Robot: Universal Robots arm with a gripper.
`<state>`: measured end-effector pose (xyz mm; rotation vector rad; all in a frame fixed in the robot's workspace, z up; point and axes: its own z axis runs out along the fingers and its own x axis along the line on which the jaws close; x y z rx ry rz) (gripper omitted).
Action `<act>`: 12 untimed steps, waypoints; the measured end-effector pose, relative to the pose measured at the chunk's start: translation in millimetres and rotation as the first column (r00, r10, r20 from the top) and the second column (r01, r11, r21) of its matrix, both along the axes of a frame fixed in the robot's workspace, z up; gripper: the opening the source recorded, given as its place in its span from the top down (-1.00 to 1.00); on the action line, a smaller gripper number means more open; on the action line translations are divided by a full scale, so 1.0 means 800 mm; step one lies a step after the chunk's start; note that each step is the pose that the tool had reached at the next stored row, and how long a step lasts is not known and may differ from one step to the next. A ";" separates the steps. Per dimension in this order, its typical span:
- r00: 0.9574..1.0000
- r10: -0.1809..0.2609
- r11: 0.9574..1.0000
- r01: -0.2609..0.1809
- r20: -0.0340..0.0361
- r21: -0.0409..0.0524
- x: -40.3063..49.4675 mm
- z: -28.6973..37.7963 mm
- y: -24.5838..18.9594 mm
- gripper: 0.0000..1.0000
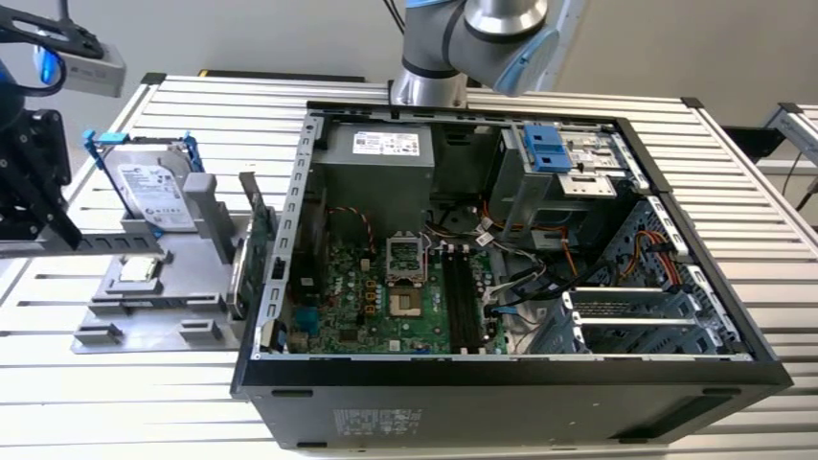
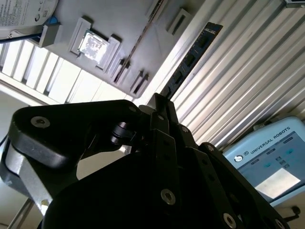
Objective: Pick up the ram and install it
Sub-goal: 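Pick up the ram and move it above insertion slot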
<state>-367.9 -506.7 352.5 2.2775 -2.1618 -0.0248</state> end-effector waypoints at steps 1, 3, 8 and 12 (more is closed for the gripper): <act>1.000 0.000 1.000 0.000 0.000 0.000 0.000 0.0011 0.0000 1.00; 1.000 0.000 1.000 0.000 0.000 0.000 0.000 0.0032 0.0000 1.00; 1.000 0.000 1.000 0.000 0.000 0.000 0.000 0.0082 0.0000 1.00; 1.000 0.000 1.000 0.000 0.000 0.000 0.000 0.0131 0.0000 1.00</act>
